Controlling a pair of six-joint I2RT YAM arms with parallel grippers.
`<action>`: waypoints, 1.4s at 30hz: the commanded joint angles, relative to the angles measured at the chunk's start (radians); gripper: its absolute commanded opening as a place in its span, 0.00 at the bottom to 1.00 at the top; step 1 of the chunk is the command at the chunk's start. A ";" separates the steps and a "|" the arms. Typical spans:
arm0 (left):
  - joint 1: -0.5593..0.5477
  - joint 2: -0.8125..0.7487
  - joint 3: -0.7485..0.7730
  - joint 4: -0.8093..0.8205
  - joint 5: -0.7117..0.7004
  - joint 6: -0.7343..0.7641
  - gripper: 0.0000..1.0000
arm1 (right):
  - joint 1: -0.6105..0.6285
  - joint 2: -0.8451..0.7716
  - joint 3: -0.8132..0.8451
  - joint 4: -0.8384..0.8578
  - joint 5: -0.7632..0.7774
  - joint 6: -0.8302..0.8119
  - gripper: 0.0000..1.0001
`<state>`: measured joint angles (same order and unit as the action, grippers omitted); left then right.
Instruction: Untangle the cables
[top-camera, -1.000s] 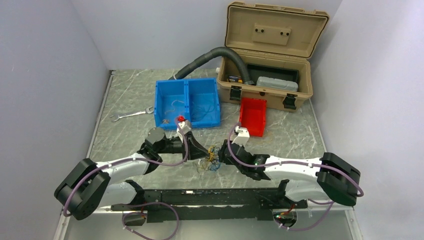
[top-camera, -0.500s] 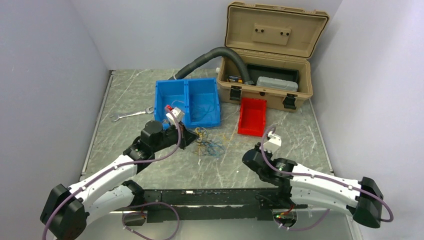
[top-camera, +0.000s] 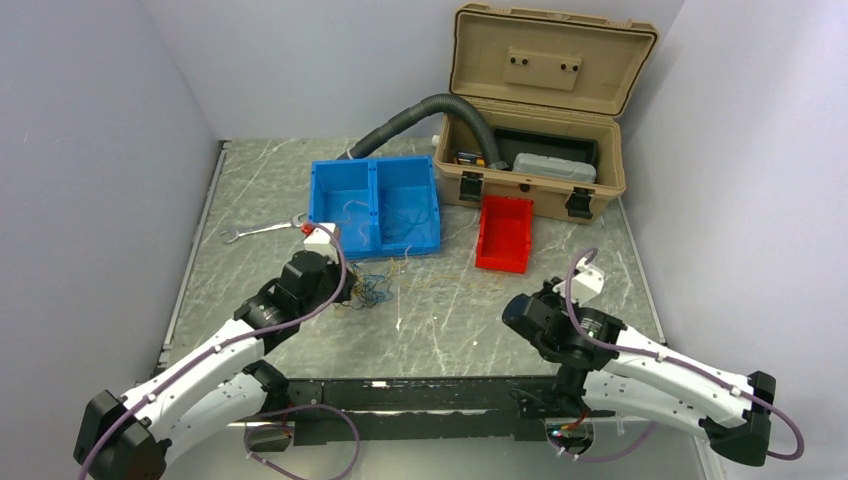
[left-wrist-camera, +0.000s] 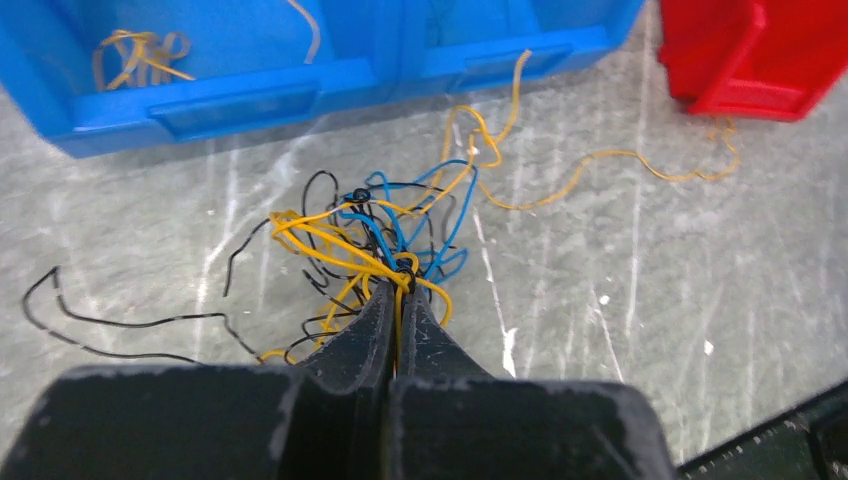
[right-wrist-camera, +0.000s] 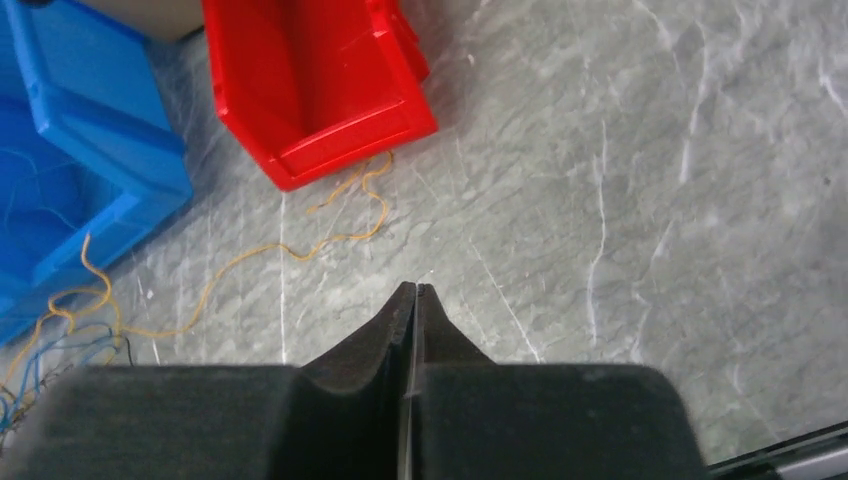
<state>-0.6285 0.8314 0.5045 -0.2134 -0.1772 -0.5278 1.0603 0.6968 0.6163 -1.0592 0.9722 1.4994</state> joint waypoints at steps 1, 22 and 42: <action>0.001 -0.029 -0.029 0.122 0.214 0.086 0.00 | 0.001 -0.033 0.047 0.213 -0.012 -0.405 0.14; -0.183 0.095 0.115 0.350 0.887 0.225 0.02 | 0.006 0.178 -0.043 1.087 -0.974 -1.283 0.70; -0.199 0.028 0.087 0.311 0.562 0.198 0.75 | 0.007 0.036 -0.089 1.053 -0.630 -1.119 0.00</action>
<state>-0.8238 0.9436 0.6060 0.0868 0.5854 -0.3168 1.0683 0.7784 0.4953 0.0406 0.0986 0.2817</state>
